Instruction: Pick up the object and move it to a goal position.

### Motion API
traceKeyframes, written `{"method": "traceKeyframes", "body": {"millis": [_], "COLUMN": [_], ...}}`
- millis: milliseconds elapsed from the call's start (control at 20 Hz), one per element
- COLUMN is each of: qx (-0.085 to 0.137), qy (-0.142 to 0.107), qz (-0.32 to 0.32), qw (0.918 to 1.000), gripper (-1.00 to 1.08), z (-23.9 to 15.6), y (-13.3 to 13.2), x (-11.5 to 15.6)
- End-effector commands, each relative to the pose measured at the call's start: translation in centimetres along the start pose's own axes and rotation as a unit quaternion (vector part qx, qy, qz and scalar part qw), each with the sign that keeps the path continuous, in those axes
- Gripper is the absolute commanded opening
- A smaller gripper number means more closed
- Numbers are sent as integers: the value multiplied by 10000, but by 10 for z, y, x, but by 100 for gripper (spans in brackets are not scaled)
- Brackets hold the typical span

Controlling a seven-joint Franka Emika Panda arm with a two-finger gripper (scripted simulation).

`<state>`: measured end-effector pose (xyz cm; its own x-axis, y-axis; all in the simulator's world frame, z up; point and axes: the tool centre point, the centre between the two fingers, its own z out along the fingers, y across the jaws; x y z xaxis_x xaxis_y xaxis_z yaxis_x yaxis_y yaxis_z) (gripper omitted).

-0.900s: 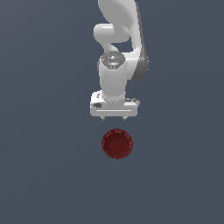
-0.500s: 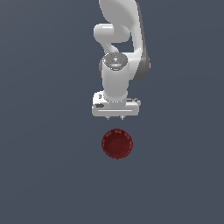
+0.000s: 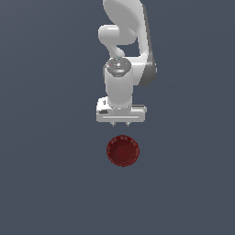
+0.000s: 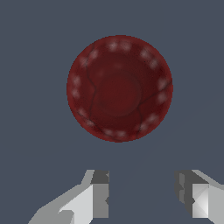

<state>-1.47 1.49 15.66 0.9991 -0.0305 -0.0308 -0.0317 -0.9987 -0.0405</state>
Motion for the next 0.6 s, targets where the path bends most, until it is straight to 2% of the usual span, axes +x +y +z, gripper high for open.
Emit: {"method": "traceKeyframes", "body": {"millis": [0,300,550], "qx": [95,478,953], "qy": [-44,-207,-390], "qz": [123,596,1166], "qw": [9999,9969,9878], "gripper": [28,28,28], "z": [4,19,36], "y": [2,9,16], "x": [0,1,2]}}
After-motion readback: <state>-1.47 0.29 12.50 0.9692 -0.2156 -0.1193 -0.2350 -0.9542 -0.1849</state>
